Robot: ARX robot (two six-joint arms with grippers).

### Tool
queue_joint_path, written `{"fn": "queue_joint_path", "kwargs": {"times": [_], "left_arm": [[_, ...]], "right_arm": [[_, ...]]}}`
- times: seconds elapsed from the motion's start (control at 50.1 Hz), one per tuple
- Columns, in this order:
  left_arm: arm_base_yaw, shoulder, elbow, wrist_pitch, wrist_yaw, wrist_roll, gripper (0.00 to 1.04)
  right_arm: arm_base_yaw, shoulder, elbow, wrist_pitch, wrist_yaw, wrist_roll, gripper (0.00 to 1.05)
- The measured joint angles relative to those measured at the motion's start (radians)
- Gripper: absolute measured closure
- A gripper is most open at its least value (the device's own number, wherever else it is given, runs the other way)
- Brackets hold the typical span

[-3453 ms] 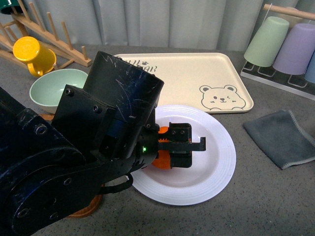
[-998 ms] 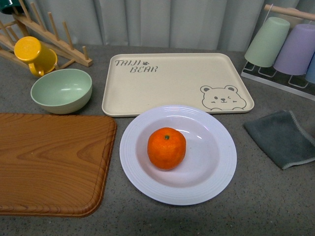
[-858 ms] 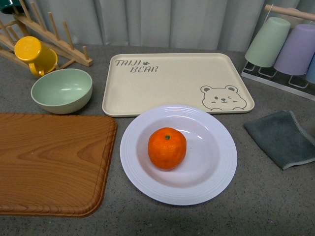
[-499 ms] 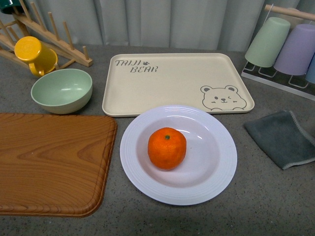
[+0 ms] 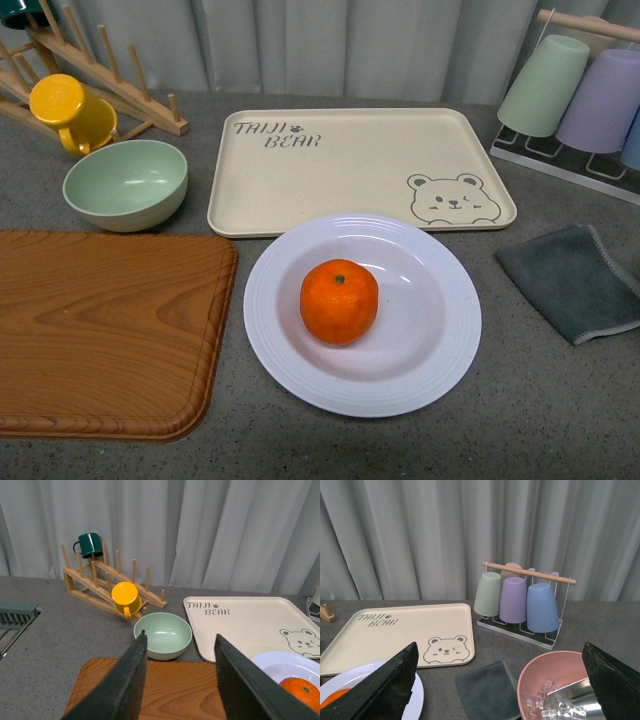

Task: Place orange and plate with both arms

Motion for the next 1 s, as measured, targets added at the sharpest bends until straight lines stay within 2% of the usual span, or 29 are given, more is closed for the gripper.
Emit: {"fn": "queue_joint_path", "kwargs": {"times": [0.12,0.22,0.319,0.539,0.579,0.619,0.659,0.738,0.858,0.998], "left_arm": [[0.0,0.0,0.0,-0.001,0.0,0.0,0.43],[0.0,-0.001,0.0,-0.001,0.0,0.0,0.2],[0.0,-0.001,0.0,-0.001,0.0,0.002,0.05],[0.0,-0.001,0.0,-0.001,0.0,0.002,0.06],[0.0,-0.001,0.0,-0.001,0.0,0.002,0.06],[0.0,-0.001,0.0,-0.001,0.0,0.002,0.06],[0.0,-0.001,0.0,-0.001,0.001,0.003,0.06],[0.0,-0.001,0.0,-0.001,0.0,0.002,0.06],[0.0,-0.001,0.0,-0.001,0.0,0.002,0.06],[0.0,-0.001,0.0,-0.001,0.0,0.003,0.06]], "right_arm": [[0.0,0.0,0.0,0.0,0.0,0.0,0.09],[0.0,0.0,0.0,0.0,0.0,0.0,0.09],[0.0,0.0,0.0,0.0,0.0,0.0,0.09],[-0.001,0.001,0.0,-0.002,-0.002,0.0,0.09],[-0.011,0.021,0.018,-0.037,-0.029,0.003,0.09],[-0.029,0.09,0.056,-0.137,-0.093,0.016,0.09],[-0.05,0.192,0.08,-0.155,-0.139,0.035,0.09],[-0.093,0.54,0.119,-0.031,-0.198,0.126,0.09],[-0.095,0.915,0.177,0.145,-0.259,0.212,0.09],[-0.063,1.258,0.259,0.223,-0.348,0.274,0.09]]}}
